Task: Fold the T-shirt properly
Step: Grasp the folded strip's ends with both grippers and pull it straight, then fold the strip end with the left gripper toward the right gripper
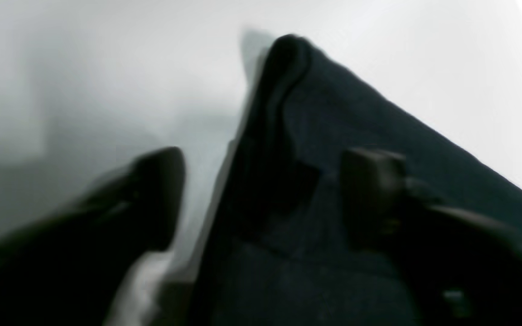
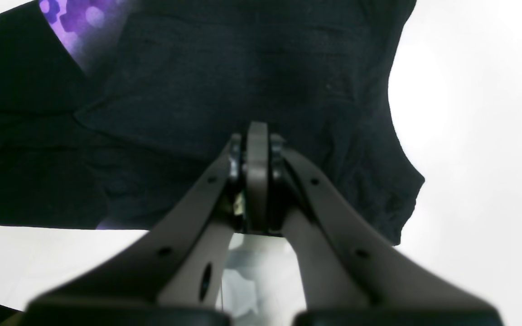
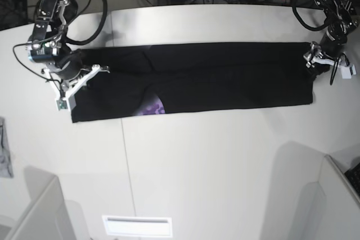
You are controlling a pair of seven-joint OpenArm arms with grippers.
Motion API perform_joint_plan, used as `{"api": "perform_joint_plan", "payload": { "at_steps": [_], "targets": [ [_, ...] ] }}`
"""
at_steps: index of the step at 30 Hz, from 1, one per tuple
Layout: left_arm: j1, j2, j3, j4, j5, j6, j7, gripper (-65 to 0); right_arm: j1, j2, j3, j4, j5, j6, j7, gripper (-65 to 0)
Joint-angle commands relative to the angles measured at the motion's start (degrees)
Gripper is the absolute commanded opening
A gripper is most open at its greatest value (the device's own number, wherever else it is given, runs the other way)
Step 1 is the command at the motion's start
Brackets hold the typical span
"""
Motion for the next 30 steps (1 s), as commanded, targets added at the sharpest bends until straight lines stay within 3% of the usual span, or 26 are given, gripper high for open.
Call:
{"api": "perform_joint_plan", "payload": {
  "at_steps": [1, 7, 19, 26, 30],
  "targets": [
    [0.45, -0.47, 0.06, 0.32, 0.44, 0.32, 1.3, -29.8, 0.48, 0.5, 0.21, 1.14, 0.51, -0.14, 0.96, -65.0],
    [0.89, -1.61, -0.03, 0.32, 0.44, 0.32, 1.3, -65.0, 0.4, 0.41, 0.21, 1.14, 0.51, -0.14, 0.96, -65.0],
    [1.42, -4.25, -3.54, 2.26, 0.44, 0.32, 0.86, -65.0, -0.75, 0.41, 0.39, 1.22, 0.51, -0.14, 0.96, -65.0],
    [4.15, -4.25, -5.39, 9.73, 0.97, 0.58, 0.95, -65.0, -0.75, 0.41, 0.39, 1.22, 0.51, -0.05, 0.96, -65.0],
    [5.46, -1.7, -5.13, 17.38, 11.17, 0.49, 0.86, -65.0, -0.75, 0.32, 0.39, 1.22, 0.6, -0.05, 0.96, -65.0]
  ]
}}
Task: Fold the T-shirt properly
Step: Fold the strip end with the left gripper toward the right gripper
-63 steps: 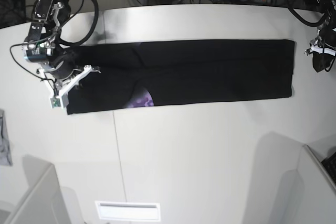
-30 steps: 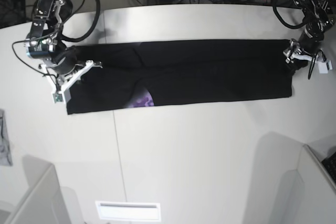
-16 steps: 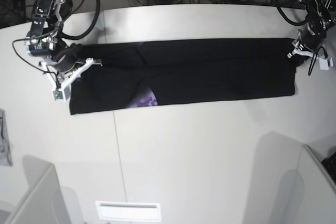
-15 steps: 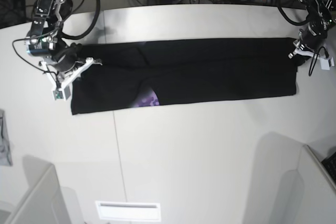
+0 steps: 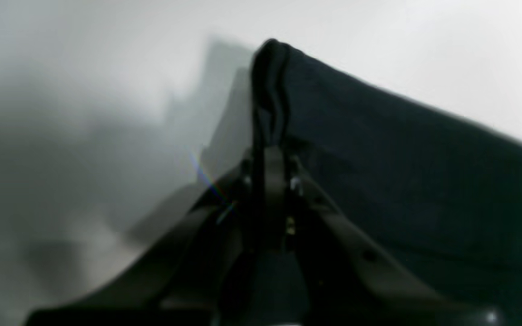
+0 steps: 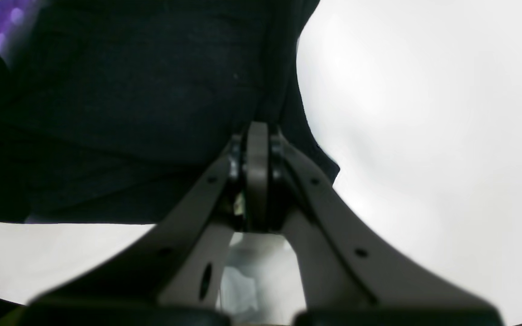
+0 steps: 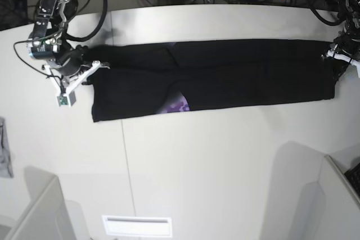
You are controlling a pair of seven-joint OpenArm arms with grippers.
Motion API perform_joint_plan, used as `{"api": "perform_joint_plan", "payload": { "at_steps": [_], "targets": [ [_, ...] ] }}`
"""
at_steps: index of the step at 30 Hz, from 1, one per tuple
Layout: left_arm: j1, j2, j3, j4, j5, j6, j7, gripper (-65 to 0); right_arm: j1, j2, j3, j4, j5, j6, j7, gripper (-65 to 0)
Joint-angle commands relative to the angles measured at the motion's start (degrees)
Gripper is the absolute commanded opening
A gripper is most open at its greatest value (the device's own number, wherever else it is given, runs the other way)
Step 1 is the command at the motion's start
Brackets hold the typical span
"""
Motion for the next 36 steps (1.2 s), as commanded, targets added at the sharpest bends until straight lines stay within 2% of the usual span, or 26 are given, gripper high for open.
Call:
{"api": "perform_joint_plan", "payload": {
  "at_steps": [1, 4, 8, 14, 24, 34, 36],
  "targets": [
    [-0.13, 1.22, -0.36, 3.01, 2.38, -0.51, -1.1, -65.0, 0.67, -0.07, 0.17, 1.2, 0.54, -0.05, 0.96, -65.0],
    [-0.13, 4.91, 0.16, 8.54, 10.03, -0.6, -1.1, -65.0, 0.76, -0.78, 0.26, 1.2, 0.54, -0.05, 0.96, -65.0],
    [-0.04, 8.6, 1.4, 14.52, 13.19, -0.6, -0.84, -65.0, 0.76, -1.57, 0.08, 1.2, 0.54, -0.05, 0.96, -65.0],
    [3.56, 9.04, 10.36, 19.27, 13.28, -0.42, -1.01, -65.0, 0.94, -1.57, 0.17, 1.2, 0.54, -0.05, 0.96, -65.0],
    [5.14, 11.33, 21.88, 19.45, 13.28, -0.34, -1.01, -65.0, 0.85, -1.57, 0.26, 1.2, 0.54, -0.05, 0.96, -65.0],
    [4.62, 14.75, 27.77, 19.45, 13.28, -0.25, -1.01, -65.0, 1.11, -1.57, 0.17, 1.11, 0.54, -0.05, 0.96, -65.0],
    [4.09, 14.84, 29.7, 19.45, 13.28, 1.16, -1.01, -65.0, 1.11, -1.57, 0.17, 1.11, 0.54, -0.05, 0.96, -65.0]
  ]
}}
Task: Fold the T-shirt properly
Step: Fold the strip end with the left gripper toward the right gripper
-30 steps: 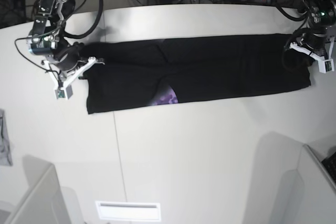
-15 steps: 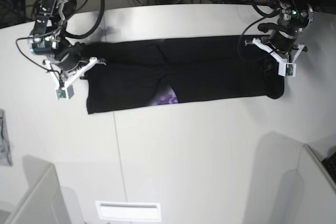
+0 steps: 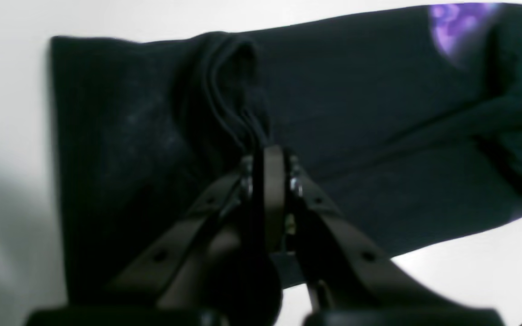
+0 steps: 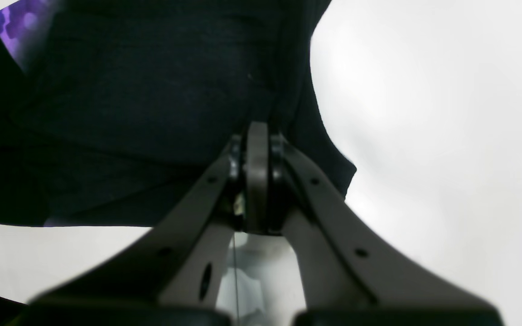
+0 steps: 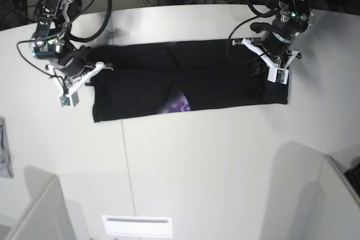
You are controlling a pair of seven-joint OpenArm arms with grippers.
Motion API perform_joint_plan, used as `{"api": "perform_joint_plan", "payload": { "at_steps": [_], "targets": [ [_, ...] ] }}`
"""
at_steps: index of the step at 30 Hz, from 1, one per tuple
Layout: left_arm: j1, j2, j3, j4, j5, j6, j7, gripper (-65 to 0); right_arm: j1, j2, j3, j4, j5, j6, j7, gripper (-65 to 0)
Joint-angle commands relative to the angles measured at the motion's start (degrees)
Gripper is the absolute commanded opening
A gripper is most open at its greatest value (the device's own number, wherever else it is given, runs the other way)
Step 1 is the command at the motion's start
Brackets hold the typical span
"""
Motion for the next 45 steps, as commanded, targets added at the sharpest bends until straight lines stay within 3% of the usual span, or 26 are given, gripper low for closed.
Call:
{"api": "perform_joint_plan", "payload": {
  "at_steps": [1, 6, 12, 18, 45],
  "targets": [
    [-0.46, -0.02, 0.94, 1.09, -0.78, 1.12, -1.28, -65.0, 0.7, 0.31, 0.06, 1.07, 0.6, -0.05, 0.93, -65.0],
    [-2.3, -0.02, 5.52, 1.17, -0.78, 4.81, -1.28, -65.0, 0.61, 0.31, 0.06, 1.07, 0.6, -0.05, 0.93, -65.0],
    [-3.8, 0.07, 10.09, 1.44, -0.78, 6.13, -1.28, -65.0, 0.52, 0.49, 0.32, 1.07, 0.6, -0.05, 0.93, -65.0],
    [-4.5, -0.02, 15.45, 1.35, -0.86, 10.44, -1.28, -65.0, 0.7, 0.49, 0.32, 1.07, 0.6, -0.05, 0.93, -65.0],
    [-5.65, -0.02, 18.18, -0.76, -1.3, 10.61, -0.93, -65.0, 0.43, 0.4, 0.32, 1.07, 0.6, -0.05, 0.93, -65.0]
  ]
}}
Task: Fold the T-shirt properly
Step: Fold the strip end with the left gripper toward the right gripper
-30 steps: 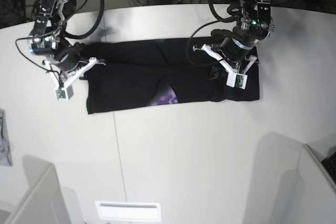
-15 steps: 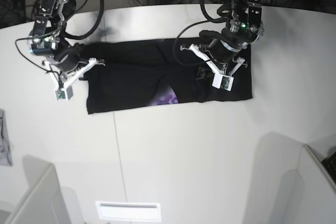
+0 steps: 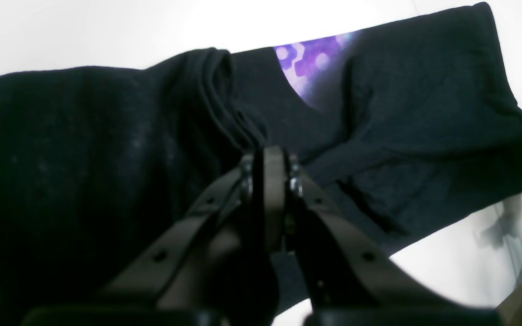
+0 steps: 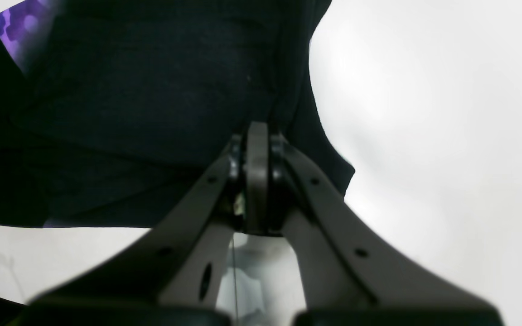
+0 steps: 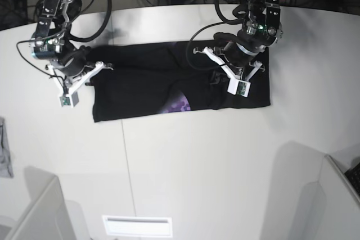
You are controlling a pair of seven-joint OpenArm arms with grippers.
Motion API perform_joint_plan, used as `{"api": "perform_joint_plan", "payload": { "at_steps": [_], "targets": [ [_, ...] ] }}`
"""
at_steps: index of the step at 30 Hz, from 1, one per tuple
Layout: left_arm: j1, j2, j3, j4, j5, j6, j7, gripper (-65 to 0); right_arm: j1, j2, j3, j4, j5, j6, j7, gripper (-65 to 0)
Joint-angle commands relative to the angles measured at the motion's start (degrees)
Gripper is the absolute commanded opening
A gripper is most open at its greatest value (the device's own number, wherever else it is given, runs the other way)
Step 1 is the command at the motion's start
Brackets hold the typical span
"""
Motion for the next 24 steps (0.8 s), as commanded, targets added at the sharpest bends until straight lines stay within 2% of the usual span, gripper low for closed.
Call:
{"api": "perform_joint_plan", "payload": {
  "at_steps": [1, 3, 10, 13, 18, 20, 22, 24],
  "targets": [
    [-0.38, 0.05, 0.12, 1.05, -0.71, -0.31, -0.9, -63.8, 0.46, 0.38, 0.3, 1.09, 0.6, -0.07, 0.96, -65.0],
    [-0.38, 0.05, 0.12, 1.05, -0.71, -0.31, -0.9, -55.6, 0.46, 0.38, 0.3, 1.09, 0.6, -0.07, 0.96, -65.0],
    [-0.38, 0.13, 0.21, 0.97, -0.8, -0.4, -0.9, -20.2, 0.37, 0.38, 0.3, 1.09, 0.6, -0.07, 0.87, -65.0],
    [-1.52, 0.05, 3.9, 0.53, -0.8, -0.4, -0.9, -9.9, 0.37, 0.29, 0.3, 1.09, 0.6, -0.07, 0.87, -65.0],
    [-4.6, 0.05, 12.17, -6.77, -0.8, -0.4, -0.9, -8.9, 0.72, 0.2, 0.3, 1.27, 1.13, -0.07, 0.34, -65.0],
    [-3.37, 0.05, 11.9, -5.28, -0.8, -0.4, -1.08, -8.9, 0.9, 0.29, 0.74, 1.27, 4.12, -0.07, -1.51, -65.0],
    [-1.17, -0.13, 11.55, -0.7, -0.8, -0.4, -1.17, -9.7, 1.42, 0.38, 3.91, 1.36, 8.51, -0.07, -3.44, -65.0],
    [0.85, -0.31, 9.09, 4.31, -0.8, -0.4, -0.99, -16.1, 2.57, 0.47, 7.34, 1.18, 13.88, -0.07, -5.2, -65.0]
  ]
}}
